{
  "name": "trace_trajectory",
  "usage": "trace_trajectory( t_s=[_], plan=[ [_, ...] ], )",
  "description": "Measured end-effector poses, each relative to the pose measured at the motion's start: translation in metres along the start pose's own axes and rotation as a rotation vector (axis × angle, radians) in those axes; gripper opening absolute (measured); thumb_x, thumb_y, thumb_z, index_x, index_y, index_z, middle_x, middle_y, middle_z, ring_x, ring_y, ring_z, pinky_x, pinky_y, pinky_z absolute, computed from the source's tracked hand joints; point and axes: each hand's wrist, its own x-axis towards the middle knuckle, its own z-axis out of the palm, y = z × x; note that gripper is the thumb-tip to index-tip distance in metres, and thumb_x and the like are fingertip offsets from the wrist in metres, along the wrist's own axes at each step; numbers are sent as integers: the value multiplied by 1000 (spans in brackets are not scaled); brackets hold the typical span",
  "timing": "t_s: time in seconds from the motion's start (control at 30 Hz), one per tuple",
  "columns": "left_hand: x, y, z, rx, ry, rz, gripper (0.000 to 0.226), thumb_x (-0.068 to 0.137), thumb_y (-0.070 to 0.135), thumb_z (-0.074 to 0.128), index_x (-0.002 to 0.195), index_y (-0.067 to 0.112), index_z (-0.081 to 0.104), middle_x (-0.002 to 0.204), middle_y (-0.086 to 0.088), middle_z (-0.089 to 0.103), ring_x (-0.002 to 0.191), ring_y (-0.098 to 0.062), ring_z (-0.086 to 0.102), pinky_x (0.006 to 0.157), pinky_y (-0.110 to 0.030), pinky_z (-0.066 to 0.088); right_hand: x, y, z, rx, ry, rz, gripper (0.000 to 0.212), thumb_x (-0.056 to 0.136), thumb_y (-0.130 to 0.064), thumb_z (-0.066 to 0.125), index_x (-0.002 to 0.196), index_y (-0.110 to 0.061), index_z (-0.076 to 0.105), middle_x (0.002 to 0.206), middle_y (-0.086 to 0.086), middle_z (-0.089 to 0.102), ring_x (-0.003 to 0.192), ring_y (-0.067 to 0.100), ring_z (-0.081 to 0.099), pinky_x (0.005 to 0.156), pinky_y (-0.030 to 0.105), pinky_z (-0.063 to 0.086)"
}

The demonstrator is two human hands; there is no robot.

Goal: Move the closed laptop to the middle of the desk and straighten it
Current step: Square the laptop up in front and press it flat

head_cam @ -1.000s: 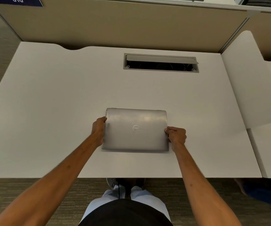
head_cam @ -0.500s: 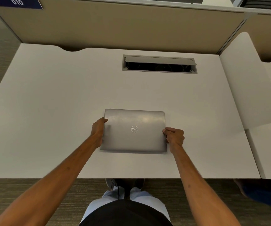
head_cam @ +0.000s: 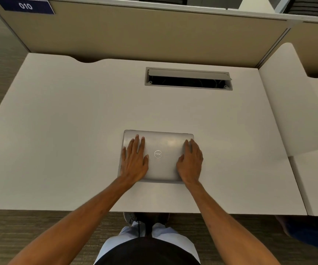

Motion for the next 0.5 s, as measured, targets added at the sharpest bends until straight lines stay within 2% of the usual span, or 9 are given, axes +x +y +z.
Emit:
trace_trajectory(
  t_s=[0.1, 0.27, 0.37, 0.5],
  plan=[
    [1, 0, 5, 47, 51, 55, 74, 108, 37, 41, 176, 17, 19, 185, -10, 9, 170, -35, 20, 134, -61, 20, 3, -9, 2, -67, -67, -139, 68, 94, -14, 53, 160, -13, 38, 170, 10, 32, 158, 27, 30, 129, 51, 22],
    [15, 0, -1, 97, 211, 123, 70, 114, 41, 37, 177, 23, 13, 186, -3, 4, 171, -28, 14, 136, -56, 16, 15, -29, 7, -177, -151, -336, 66, 107, -43, 37, 166, -18, 21, 176, 8, 13, 164, 25, 12, 130, 56, 13],
    [23, -1, -6, 148, 229, 142, 69, 116, 44, 33, 178, 23, 11, 186, -3, 4, 172, -25, 11, 136, -55, 18, 24, -40, 6, -205, -167, -347, 67, 109, -49, 25, 168, -19, 13, 177, 7, 8, 164, 23, 5, 131, 56, 8],
    [28, -4, -5, 170, 218, 142, 69, 116, 47, 28, 178, 24, 9, 187, -4, 1, 172, -25, 8, 136, -56, 19, 29, -48, 6, -190, -177, -306, 71, 107, -56, 18, 168, -19, 11, 177, 7, 7, 164, 23, 4, 131, 55, 5]
  ],
)
